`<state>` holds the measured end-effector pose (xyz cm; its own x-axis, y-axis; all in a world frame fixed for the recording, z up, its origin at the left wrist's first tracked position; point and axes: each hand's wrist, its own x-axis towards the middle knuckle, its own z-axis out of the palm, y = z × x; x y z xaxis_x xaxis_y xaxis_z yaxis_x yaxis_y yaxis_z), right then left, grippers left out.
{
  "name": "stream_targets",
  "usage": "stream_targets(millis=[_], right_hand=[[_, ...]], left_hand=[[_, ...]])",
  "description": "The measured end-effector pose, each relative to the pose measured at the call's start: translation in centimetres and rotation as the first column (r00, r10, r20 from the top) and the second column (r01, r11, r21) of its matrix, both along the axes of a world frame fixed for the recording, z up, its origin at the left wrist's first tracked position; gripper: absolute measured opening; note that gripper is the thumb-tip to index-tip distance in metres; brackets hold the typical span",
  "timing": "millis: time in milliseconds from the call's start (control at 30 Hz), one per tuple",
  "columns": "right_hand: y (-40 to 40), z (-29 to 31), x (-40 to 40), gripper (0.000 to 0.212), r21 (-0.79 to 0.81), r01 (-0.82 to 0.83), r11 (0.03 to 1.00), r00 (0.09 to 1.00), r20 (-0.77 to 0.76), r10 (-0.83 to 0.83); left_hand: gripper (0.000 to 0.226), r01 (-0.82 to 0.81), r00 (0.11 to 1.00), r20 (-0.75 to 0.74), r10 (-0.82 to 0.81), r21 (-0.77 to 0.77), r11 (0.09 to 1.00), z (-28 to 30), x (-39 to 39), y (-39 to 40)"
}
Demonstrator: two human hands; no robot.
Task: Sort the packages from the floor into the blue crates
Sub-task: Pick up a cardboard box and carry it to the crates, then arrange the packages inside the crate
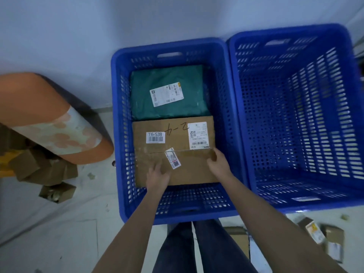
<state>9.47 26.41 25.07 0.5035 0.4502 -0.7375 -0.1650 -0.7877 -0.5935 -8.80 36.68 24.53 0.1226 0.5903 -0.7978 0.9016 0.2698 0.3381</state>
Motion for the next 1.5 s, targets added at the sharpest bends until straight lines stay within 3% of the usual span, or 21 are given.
stream_targets(millis=[167, 300, 400, 567, 633, 767, 867, 967, 1100, 1233, 1367, 1500], right_hand=[[-3.0, 3.0, -1.8, 0.051, 0.085, 0.226, 0.971, 0.974, -0.051, -0.222], [-6.6, 5.6, -2.5, 0.047, 0.152, 0.314, 0.937, 0.947, 0.016, -0.320], [-9.3, 8.0, -2.3, 0.045, 0.204, 0.402, 0.893, 0.902, 0.077, -0.424], [-14.5, 11.4, -3.0, 0.046, 0.246, 0.624, 0.742, 0.739, 0.123, -0.662], [-17.0, 12.0, -3.9, 0.046, 0.249, 0.720, 0.648, 0.641, 0.118, -0.758], [-22.6, 12.4, -7.4, 0.045, 0.174, 0.922, 0.347, 0.351, 0.003, -0.936], [-27.4, 12.3, -11.0, 0.046, 0.119, 0.984, 0.135, 0.144, -0.074, -0.987], [-32.4, 12.1, -14.8, 0.042, 0.057, 0.998, 0.026, 0.031, -0.097, -0.995], [-38.0, 11.7, -19.6, 0.035, -0.012, 0.992, -0.129, -0.129, -0.071, -0.989], [-42.2, 10.4, -23.5, 0.039, -0.103, 0.980, -0.168, -0.174, -0.057, -0.983], [-45.6, 9.0, -26.0, 0.029, -0.167, 0.969, -0.181, -0.195, -0.076, -0.978], [-49.0, 7.7, -27.6, 0.037, -0.233, 0.964, -0.132, -0.159, -0.100, -0.982]], left_hand=[[0.057, 0.007, 0.998, 0.062, -0.003, -0.070, 0.997, 1.4, 0.8, -2.2], [0.045, -0.014, 0.959, 0.280, 0.040, -0.093, 0.996, 3.1, 1.5, -3.1], [0.043, 0.083, 0.931, 0.363, -0.039, -0.106, 0.991, 4.5, 2.0, -3.3], [0.039, 0.295, 0.882, 0.400, -0.249, -0.056, 0.954, 7.7, 5.1, -2.2], [0.035, 0.354, 0.848, 0.426, -0.315, -0.014, 0.935, 9.0, 7.3, -1.8], [0.032, 0.518, 0.720, 0.494, -0.487, 0.084, 0.851, 11.0, 11.4, -3.5], [0.032, 0.647, 0.639, 0.488, -0.595, 0.078, 0.759, 11.4, 13.6, -7.0], [0.034, 0.792, 0.520, 0.456, -0.722, 0.059, 0.608, 11.3, 15.0, -12.3], [0.035, 0.882, 0.420, 0.435, -0.796, 0.012, 0.471, 11.2, 16.0, -20.1], [0.036, 0.944, 0.307, 0.415, -0.857, -0.016, 0.330, 10.2, 15.6, -27.1], [0.032, 0.965, 0.260, 0.347, -0.901, -0.051, 0.258, 8.9, 14.7, -32.9], [0.030, 0.977, 0.211, 0.278, -0.937, -0.098, 0.191, 7.2, 14.0, -37.6]])
